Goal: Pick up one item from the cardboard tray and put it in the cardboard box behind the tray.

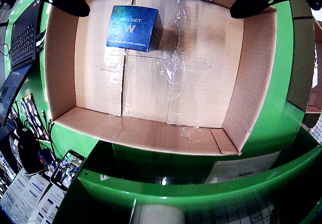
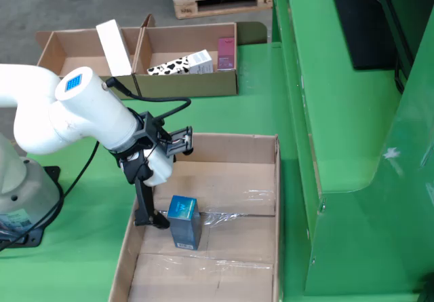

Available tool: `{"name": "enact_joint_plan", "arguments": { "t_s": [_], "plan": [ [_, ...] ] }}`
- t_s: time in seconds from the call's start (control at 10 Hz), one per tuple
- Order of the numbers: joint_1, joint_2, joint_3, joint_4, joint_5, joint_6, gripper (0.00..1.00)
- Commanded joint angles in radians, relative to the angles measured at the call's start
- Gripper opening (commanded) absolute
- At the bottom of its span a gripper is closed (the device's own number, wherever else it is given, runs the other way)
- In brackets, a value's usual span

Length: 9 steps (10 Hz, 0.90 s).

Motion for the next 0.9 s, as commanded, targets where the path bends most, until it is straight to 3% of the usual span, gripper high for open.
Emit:
{"name": "enact_joint_plan", "arguments": {
  "t_s": [0.0,0.8],
  "plan": [
    [0.01,0.017,0.003,0.027,-0.01,0.012,1.0],
    [-0.004,0.013,-0.035,0.057,-0.005,0.02,1.0]
  ]
}}
